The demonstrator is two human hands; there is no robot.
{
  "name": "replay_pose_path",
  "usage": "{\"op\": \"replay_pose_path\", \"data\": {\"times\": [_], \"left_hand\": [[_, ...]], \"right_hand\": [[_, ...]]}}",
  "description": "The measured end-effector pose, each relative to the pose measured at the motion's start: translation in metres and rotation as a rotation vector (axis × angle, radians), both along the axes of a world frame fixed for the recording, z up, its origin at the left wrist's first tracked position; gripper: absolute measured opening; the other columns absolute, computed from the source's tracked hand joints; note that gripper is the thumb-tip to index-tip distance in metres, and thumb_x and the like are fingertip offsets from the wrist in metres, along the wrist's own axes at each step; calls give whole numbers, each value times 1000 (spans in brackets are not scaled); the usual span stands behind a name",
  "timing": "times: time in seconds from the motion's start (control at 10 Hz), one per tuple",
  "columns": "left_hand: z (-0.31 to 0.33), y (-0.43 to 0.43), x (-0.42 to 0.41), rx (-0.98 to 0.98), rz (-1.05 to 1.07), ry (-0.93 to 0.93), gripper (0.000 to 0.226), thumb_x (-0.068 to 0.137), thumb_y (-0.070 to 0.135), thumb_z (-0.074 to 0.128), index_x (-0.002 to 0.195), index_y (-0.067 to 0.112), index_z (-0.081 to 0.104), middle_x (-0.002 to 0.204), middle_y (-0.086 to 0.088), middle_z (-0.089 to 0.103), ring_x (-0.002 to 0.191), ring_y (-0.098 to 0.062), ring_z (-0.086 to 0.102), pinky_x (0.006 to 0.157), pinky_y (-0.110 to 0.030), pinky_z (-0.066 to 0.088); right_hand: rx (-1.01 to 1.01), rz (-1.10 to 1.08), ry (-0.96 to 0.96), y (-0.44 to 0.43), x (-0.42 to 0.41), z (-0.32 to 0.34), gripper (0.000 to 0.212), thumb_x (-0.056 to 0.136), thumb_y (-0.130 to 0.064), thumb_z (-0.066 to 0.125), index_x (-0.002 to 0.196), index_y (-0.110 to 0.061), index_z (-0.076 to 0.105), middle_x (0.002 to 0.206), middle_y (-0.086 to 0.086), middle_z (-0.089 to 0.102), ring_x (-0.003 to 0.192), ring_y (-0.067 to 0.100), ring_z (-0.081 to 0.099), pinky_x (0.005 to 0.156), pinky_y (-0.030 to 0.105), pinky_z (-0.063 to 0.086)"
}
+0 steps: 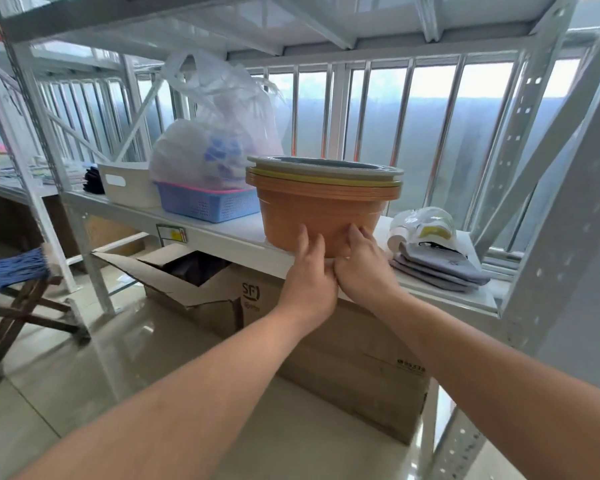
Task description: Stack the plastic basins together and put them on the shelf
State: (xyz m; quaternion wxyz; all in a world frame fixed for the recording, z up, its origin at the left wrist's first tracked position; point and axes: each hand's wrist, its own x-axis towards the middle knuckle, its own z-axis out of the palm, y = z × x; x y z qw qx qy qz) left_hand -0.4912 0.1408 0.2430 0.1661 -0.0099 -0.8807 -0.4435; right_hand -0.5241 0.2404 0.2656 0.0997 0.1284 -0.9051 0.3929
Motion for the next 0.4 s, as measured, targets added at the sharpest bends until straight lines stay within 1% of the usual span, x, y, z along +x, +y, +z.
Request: {"op": "replay_pose_path", "data": {"times": [0.1, 0.2, 0.3, 0.4], "left_hand": [[5, -6, -20, -39, 7, -81, 63, 111, 13, 34, 170, 11, 11, 179, -7, -14, 164, -30, 12, 130, -37, 15], [13, -8, -27, -77, 17, -149, 66, 111, 14, 32, 170, 15, 4, 179, -3, -15, 165, -29, 8, 132, -38, 11], [25, -12, -29, -54, 20, -182, 66, 111, 15, 31, 171, 16, 4, 179, 0, -14, 165, -25, 5, 131, -35, 9], [18, -14, -9, 15, 38, -120, 62, 111, 14, 36, 169, 10, 16, 180, -5, -2, 165, -21, 6, 130, -33, 10]], "right_hand": [[70, -4, -45, -6, -15, 9, 37, 89, -11, 49, 125, -2, 51, 135, 22, 53, 130, 40, 49, 95, 39, 38], [124, 11, -70, -7, -22, 15, 45, 92, -16, 51, 134, 0, 49, 142, 23, 50, 135, 41, 47, 102, 39, 38], [111, 3, -99, -7, -28, 18, 48, 93, -17, 50, 138, -1, 47, 146, 23, 49, 137, 41, 45, 103, 39, 38], [-21, -26, -118, -5, -23, 13, 49, 92, -15, 46, 140, -6, 52, 145, 17, 56, 136, 37, 49, 101, 37, 41]]}}
